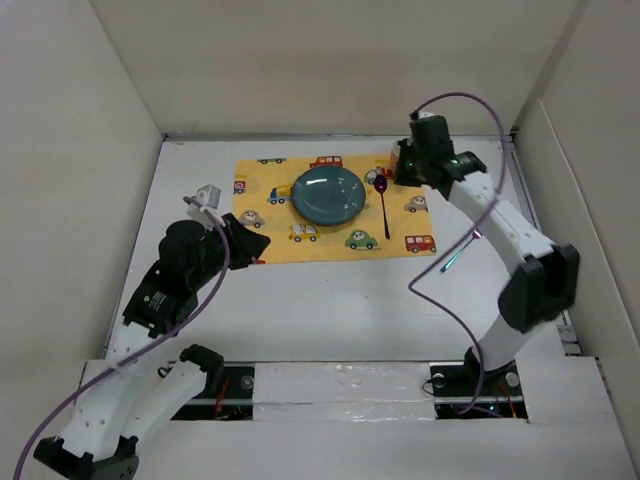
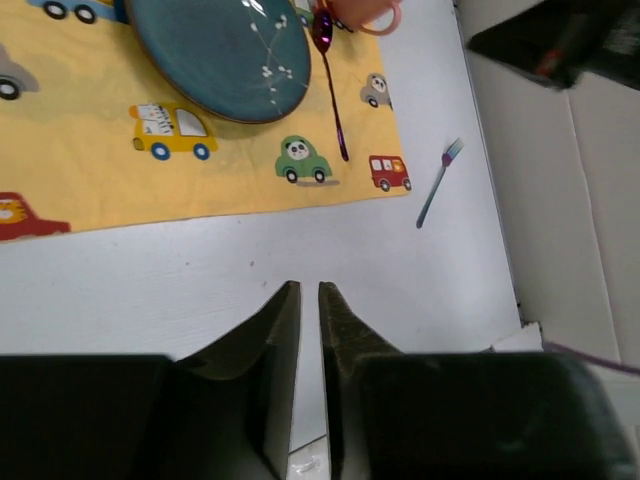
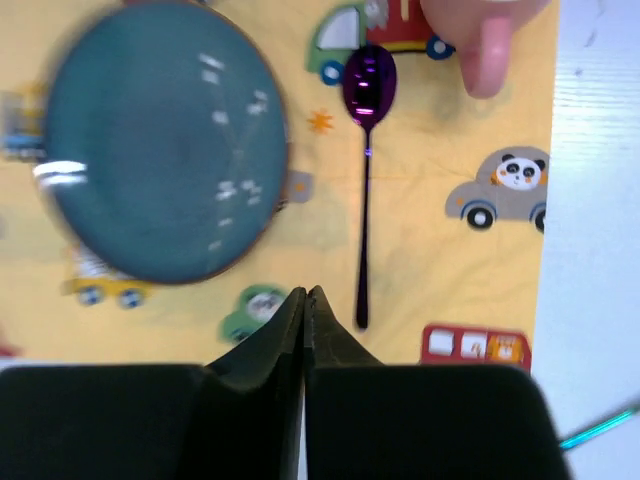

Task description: Set the dinner table for one person

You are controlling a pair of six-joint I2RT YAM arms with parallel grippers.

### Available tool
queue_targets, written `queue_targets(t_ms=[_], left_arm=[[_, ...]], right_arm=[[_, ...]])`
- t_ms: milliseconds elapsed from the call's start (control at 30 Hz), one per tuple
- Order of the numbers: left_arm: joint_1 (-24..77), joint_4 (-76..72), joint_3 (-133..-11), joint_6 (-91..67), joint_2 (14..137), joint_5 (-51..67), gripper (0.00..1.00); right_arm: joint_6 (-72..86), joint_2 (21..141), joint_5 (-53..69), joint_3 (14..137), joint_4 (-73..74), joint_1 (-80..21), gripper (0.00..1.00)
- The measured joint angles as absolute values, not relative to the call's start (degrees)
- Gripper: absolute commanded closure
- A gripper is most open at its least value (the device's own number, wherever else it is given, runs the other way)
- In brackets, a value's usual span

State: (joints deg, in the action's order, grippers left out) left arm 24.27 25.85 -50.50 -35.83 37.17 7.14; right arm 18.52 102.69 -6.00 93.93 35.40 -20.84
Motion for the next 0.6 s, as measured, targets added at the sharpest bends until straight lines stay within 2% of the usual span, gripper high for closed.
queue_targets(t_ms=[33, 67, 200, 233, 267, 333, 367, 433, 467, 533, 567, 600], left_arm=[[24.27, 24.36, -50.48, -35.55, 39.18, 8.62, 0.97], [24.27, 22.7, -50.46, -35.33, 41.23, 10.04, 1.0], [24.27, 14.76, -49.54, -34.92, 48.45, 14.85, 1.0], [24.27, 13.45, -49.5, -34.85, 50.28, 15.77, 1.0], [24.27, 12.21, -49.5, -34.76, 51.83, 16.51, 1.0], [24.32, 10.61, -49.98, -34.5, 54.72, 18.33, 1.0], [24.75, 9.82, -50.41, -34.41, 56.07, 18.57, 1.0], [27.49, 9.65, -52.45, -33.26, 58.52, 16.67, 1.0], [30.37, 10.13, -54.04, -32.49, 59.94, 14.76, 1.0], [40.27, 11.92, -59.35, -31.0, 63.79, 6.94, 0.98], [44.73, 12.19, -61.58, -29.89, 65.73, 1.1, 0.91], [51.29, 12.14, -64.75, -29.87, 68.69, 0.99, 0.87]], right_arm=[[19.59, 97.54, -6.55, 92.07, 35.4, -21.1, 1.0], [20.95, 92.05, -7.14, 90.11, 35.16, -21.19, 1.0], [25.91, 70.39, -10.2, 81.6, 34.04, -20.1, 1.0], [28.53, 62.76, -13.39, 78.65, 35.05, -18.0, 0.95], [28.62, 62.46, -13.54, 78.56, 35.16, -17.89, 0.95], [30.17, 58.39, -15.16, 75.16, 34.52, -13.28, 0.85], [30.87, 57.89, -15.64, 73.32, 34.68, -10.87, 0.72], [31.73, 60.14, -16.75, 69.21, 34.61, -5.96, 0.65], [31.9, 62.74, -16.75, 67.35, 34.68, -3.97, 0.58], [32.49, 70.13, -16.45, 65.32, 35.16, -0.86, 0.55], [32.47, 74.43, -16.16, 64.82, 35.11, 0.25, 0.54], [32.47, 78.43, -15.92, 64.45, 35.16, 1.15, 0.54]])
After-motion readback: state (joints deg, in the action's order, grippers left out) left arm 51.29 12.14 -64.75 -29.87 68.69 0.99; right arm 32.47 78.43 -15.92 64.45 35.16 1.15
